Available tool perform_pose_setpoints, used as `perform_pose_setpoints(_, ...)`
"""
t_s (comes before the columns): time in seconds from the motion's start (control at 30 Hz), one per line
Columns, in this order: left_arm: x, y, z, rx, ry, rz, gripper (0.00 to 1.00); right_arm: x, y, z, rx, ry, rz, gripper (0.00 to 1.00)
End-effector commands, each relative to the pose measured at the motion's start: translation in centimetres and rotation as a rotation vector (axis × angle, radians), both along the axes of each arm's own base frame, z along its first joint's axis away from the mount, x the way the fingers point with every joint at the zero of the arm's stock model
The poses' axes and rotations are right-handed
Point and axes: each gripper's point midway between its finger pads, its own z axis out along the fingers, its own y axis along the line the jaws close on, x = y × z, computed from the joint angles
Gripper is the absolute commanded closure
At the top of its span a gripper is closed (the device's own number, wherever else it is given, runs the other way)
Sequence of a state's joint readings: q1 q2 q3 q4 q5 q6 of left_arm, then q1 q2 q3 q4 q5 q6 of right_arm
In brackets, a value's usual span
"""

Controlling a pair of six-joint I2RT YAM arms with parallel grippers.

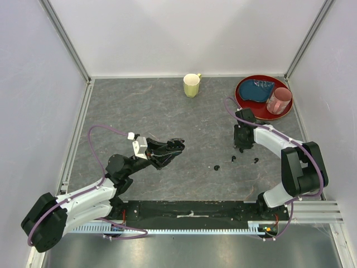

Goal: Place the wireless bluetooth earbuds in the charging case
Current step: Pick up the earbud from the center of the board.

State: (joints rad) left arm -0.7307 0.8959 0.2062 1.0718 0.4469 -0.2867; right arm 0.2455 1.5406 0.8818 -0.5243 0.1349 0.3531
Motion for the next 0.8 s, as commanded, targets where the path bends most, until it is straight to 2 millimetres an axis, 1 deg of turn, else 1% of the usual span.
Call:
perform_pose_setpoints(0.0, -0.2, 0.3, 1.4, -0.038, -0.044, 0.010, 0.98, 0.4, -0.6, 0.6, -0.040, -0.009, -0.022, 0.61)
perform_pose_setpoints(0.27, -0.1, 0.3, 1.4, -0.039, -0.044, 0.012, 0.98, 0.2, -1.1, 0.5, -0.073, -0.004, -0.037, 0.64)
perform_pose_setpoints(0.37, -0.1, 0.3, 1.4, -0.038, -0.045, 0.014, 0.98, 0.4, -1.0, 0.9, -0.073, -0.017, -0.036, 0.64)
perform_pose_setpoints(0.5, -0.2, 0.3, 1.3, -0.038, -0.043, 0.012, 0.98, 1.0, 0.0, 2.1, -0.023, -0.072, -0.008, 0.63)
perform_pose_setpoints(0.53, -0.2, 0.4, 1.2, -0.037, -0.041, 0.013, 0.98, 1.1, 0.2, 2.2, -0.012, -0.076, -0.002, 0.62)
perform_pose_setpoints(0.77, -0.1, 0.4, 1.4, -0.041, -0.040, 0.016, 0.98, 0.9, 1.3, 1.4, 0.037, -0.060, 0.021, 0.62)
